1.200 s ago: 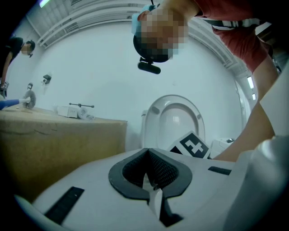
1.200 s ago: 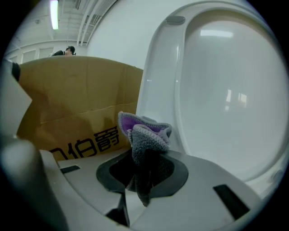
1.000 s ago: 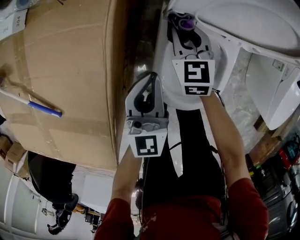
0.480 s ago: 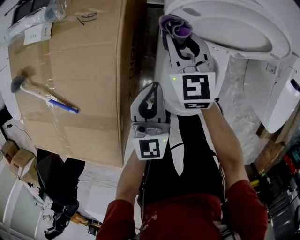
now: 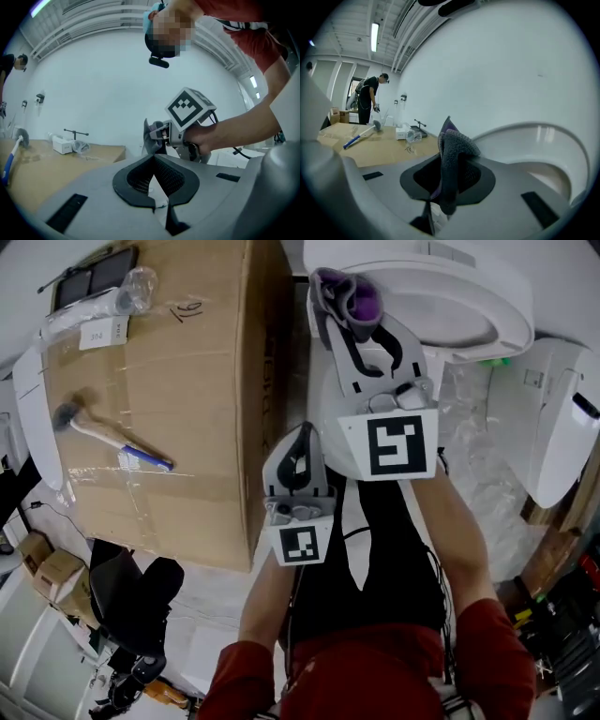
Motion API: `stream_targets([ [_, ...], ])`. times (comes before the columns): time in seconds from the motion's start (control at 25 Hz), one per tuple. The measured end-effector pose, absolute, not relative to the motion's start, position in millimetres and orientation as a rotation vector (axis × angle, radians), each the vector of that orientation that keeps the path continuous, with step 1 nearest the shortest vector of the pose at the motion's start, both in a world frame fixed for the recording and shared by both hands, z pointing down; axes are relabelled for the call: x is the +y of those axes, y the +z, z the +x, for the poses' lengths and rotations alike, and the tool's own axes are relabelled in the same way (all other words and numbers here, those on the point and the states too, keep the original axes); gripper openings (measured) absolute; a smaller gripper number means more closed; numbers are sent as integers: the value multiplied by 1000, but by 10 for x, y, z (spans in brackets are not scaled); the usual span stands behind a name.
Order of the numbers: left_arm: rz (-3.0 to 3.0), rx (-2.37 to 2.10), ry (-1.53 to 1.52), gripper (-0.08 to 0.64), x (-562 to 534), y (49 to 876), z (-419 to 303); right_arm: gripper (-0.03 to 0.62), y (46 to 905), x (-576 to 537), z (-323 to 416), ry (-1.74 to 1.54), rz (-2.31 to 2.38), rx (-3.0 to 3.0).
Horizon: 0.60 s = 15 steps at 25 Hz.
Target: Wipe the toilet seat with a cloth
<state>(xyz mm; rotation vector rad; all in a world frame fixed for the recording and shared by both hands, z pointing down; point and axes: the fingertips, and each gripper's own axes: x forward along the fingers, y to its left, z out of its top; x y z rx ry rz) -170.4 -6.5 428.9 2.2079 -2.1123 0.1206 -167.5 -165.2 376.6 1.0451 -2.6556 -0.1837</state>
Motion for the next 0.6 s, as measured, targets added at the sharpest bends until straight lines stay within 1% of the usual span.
stream_targets([
  [0.28,2197,-2129,85,12,-193,4177,-1532,63,3221,-1870,-1100,-184,1236,-2697],
  [0.6,2269,-2070,84,12,-383,4128,-1055,63,3071,-2032,-124,-172,1420,-2637],
])
